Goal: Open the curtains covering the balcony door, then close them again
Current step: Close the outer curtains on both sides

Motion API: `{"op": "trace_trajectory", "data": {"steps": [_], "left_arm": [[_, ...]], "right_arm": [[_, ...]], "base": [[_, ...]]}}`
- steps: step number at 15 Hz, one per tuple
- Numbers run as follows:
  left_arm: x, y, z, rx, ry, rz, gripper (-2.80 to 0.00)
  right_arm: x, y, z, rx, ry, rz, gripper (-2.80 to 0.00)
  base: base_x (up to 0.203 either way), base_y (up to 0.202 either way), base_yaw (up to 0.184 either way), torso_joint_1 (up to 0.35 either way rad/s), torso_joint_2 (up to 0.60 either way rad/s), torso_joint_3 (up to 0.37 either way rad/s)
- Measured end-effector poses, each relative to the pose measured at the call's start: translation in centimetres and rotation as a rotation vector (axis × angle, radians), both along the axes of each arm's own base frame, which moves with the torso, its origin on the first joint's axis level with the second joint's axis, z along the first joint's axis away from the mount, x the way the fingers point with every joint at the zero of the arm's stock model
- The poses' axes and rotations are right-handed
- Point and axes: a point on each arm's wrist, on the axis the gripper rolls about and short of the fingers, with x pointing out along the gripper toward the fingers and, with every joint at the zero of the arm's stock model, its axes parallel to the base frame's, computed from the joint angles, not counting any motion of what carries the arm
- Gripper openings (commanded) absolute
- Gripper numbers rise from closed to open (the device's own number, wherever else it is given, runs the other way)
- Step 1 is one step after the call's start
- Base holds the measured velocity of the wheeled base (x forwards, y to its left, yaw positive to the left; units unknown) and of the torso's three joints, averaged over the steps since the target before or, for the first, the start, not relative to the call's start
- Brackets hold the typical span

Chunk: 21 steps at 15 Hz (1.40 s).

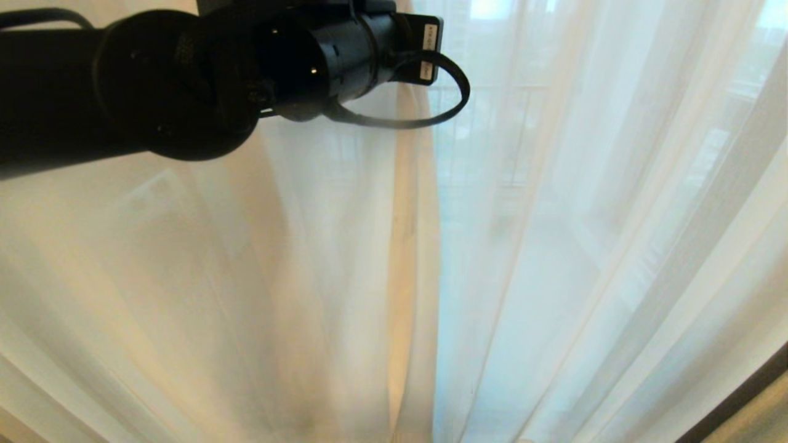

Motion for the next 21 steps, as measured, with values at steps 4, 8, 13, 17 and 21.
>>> {"op": "trace_trajectory", "data": {"steps": [4, 8, 13, 17, 21], "left_arm": [[-0.5, 0.5, 0.5, -0.004, -0.006, 0.004, 0.00], [-1.8, 2.0, 0.9, 0.001, -0.002, 0.026, 0.00], [-5.4, 6.3, 0.3, 0.063, 0.050, 0.046, 0.00], [-9.5, 11.7, -2.1, 0.156, 0.151, 0.089, 0.00], [-14.3, 17.5, -5.4, 0.220, 0.245, 0.156, 0.00]], "right_arm": [[0.0, 0.0, 0.0, 0.000, 0.000, 0.000, -2.80], [0.0, 0.0, 0.0, 0.000, 0.000, 0.000, -2.80], [0.0, 0.0, 0.0, 0.000, 0.000, 0.000, -2.80], [0.0, 0.0, 0.0, 0.000, 0.000, 0.000, -2.80], [0.0, 0.0, 0.0, 0.000, 0.000, 0.000, -2.80]], "base": [[0.000, 0.000, 0.000, 0.000, 0.00, 0.000], [0.000, 0.000, 0.000, 0.000, 0.00, 0.000], [0.000, 0.000, 0.000, 0.000, 0.00, 0.000], [0.000, 0.000, 0.000, 0.000, 0.00, 0.000], [0.000, 0.000, 0.000, 0.000, 0.00, 0.000]]}}
